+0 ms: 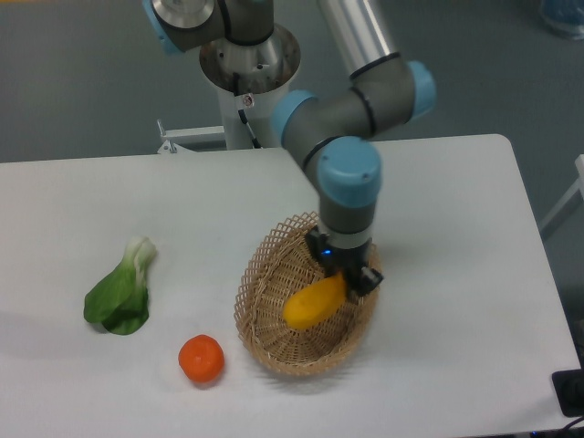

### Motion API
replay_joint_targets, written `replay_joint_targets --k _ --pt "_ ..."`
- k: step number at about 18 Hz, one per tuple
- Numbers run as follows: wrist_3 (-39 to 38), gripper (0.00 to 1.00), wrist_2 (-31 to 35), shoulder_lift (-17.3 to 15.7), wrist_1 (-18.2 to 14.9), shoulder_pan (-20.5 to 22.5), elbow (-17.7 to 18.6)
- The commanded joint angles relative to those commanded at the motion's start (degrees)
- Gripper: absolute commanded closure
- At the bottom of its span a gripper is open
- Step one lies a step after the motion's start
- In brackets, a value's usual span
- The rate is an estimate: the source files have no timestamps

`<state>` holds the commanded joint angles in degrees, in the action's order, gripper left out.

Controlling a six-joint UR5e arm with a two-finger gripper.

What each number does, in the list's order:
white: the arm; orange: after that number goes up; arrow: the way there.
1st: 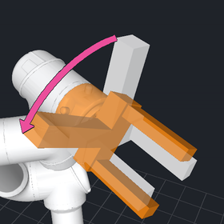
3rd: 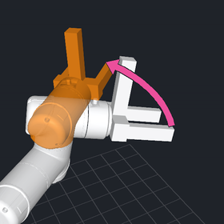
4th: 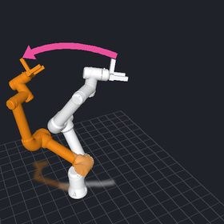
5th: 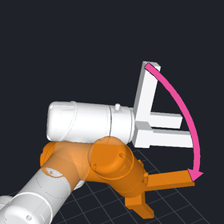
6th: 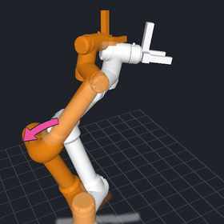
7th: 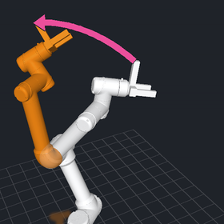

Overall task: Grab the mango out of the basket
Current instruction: 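Lift the yellow mango up and out of the basket rim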

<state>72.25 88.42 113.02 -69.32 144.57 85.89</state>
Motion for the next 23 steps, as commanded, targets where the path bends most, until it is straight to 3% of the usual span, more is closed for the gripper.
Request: replay_joint_targets --k 2,11,16,23 --pt "0.00 0.77 -0.18 0.79 -1.87 1.32 -1.68" --pt "7.11 0.76 -0.18 2.55 -1.43 7.30 -4.06" --pt "7.21 0.73 0.00 3.35 0.41 7.21 -4.85" --pt "7.12 0.73 0.44 3.43 0.50 7.21 -5.03"
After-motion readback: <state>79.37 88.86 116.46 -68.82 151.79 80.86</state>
